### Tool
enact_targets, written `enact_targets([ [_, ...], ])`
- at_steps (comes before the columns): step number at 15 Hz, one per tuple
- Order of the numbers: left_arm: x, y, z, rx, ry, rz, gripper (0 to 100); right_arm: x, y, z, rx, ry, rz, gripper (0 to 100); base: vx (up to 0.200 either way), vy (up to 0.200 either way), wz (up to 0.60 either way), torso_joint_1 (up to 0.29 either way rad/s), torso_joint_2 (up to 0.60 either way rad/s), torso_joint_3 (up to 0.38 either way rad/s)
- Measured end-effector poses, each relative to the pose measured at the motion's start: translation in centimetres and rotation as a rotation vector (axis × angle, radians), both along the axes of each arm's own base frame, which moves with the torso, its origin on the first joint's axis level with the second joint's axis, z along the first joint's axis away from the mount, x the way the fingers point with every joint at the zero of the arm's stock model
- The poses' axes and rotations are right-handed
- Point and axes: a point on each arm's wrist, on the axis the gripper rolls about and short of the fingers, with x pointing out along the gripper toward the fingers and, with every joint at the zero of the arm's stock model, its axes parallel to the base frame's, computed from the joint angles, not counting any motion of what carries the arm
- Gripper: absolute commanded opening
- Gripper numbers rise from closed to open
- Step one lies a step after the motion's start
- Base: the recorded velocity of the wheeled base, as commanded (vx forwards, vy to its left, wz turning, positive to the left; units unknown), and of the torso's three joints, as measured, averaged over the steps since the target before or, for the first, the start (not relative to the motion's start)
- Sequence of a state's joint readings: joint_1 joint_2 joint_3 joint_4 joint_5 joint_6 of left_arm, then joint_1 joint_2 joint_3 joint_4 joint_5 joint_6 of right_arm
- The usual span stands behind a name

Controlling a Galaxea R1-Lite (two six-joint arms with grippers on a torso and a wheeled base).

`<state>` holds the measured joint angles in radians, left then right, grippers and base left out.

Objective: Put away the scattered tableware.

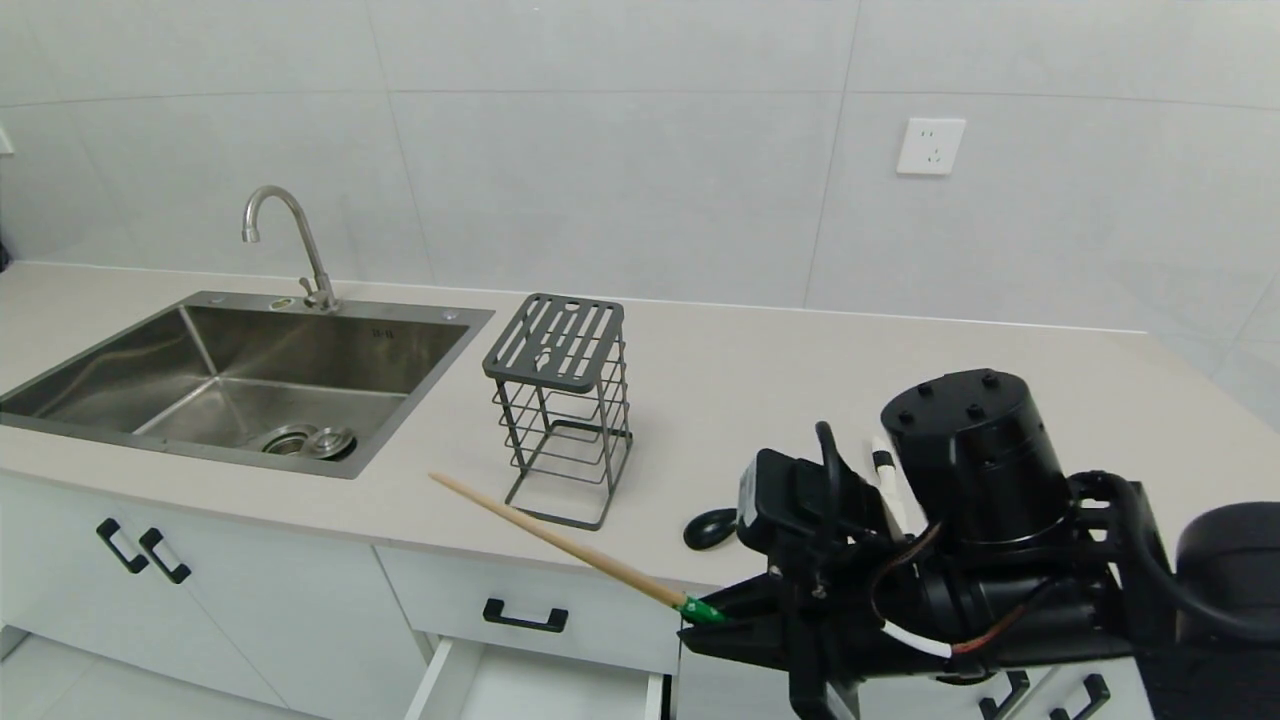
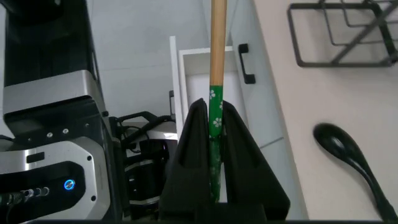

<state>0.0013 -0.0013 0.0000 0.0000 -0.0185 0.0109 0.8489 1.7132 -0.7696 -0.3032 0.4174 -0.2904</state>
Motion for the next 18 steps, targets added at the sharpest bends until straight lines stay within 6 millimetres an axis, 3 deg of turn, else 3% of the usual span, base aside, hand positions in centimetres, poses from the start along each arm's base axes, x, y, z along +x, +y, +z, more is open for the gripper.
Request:
enact_targets([
  [8,0.0,0.0,0.0,0.000,0.000,0.000,100,1.5,2.8,-1.9,-0.040,0.044,0.030,0,0.000,0.000,0.00,0.000,0.00,0.000],
  [18,0.0,0.0,0.0,0.000,0.000,0.000,100,3.5,6.5,-2.3,-0.064,0.064,0.055,0,0.000,0.000,0.00,-0.250,0.50,0.241],
])
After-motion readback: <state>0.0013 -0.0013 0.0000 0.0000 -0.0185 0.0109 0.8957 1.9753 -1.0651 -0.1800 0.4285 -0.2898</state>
